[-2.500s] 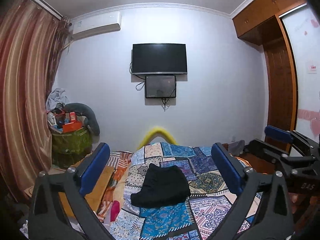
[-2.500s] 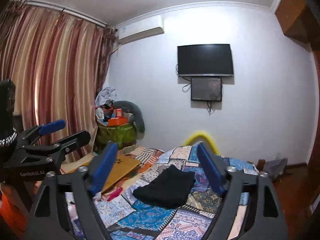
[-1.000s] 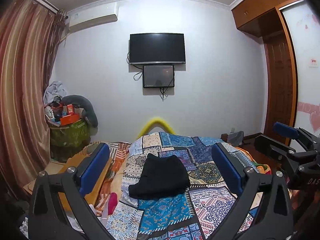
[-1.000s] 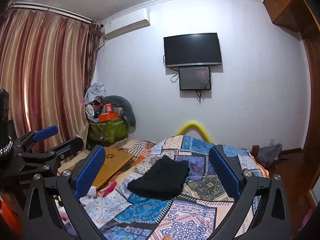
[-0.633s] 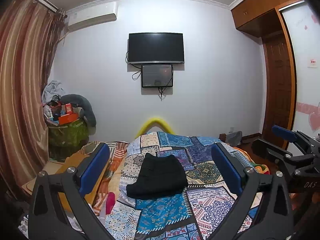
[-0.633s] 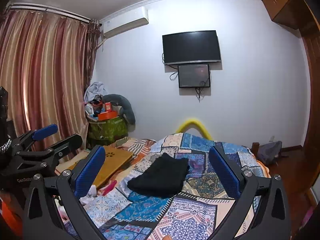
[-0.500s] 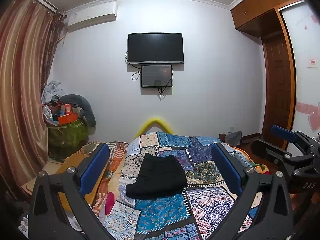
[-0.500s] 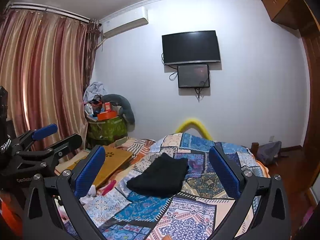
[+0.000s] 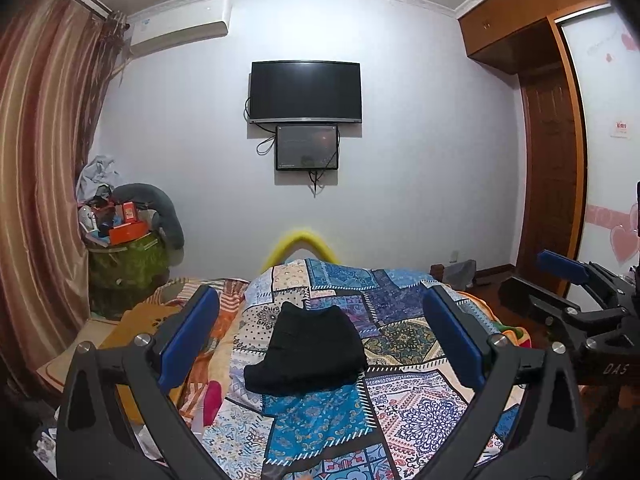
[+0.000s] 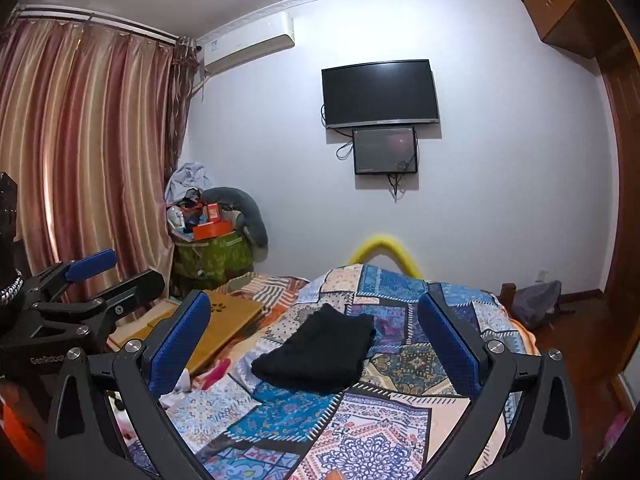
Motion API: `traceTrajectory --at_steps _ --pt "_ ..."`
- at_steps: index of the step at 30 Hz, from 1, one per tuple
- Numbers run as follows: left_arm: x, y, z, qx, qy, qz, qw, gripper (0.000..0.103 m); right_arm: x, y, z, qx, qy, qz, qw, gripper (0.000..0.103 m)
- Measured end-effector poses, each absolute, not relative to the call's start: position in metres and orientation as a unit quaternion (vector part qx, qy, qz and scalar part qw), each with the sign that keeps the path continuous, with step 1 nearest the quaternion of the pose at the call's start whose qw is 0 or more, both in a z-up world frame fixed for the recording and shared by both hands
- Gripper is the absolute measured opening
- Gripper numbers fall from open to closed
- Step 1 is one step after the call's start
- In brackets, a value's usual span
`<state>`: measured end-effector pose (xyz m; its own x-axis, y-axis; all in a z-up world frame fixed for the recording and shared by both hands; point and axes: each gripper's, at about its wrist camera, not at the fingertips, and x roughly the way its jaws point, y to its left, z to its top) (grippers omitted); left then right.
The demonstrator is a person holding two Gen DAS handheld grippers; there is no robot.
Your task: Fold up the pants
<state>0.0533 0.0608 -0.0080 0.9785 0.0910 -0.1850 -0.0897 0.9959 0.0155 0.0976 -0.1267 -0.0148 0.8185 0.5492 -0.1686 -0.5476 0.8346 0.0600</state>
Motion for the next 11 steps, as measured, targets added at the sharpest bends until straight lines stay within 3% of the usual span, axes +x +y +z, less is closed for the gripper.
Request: traceTrajectory --at_steps 11 --pt "0.0539 0.0625 -0.01 -0.003 0.097 0.039 0.995 0.103 0.1006 -0.127 -0.017 0.01 0.094 0.287 0.953 0.103"
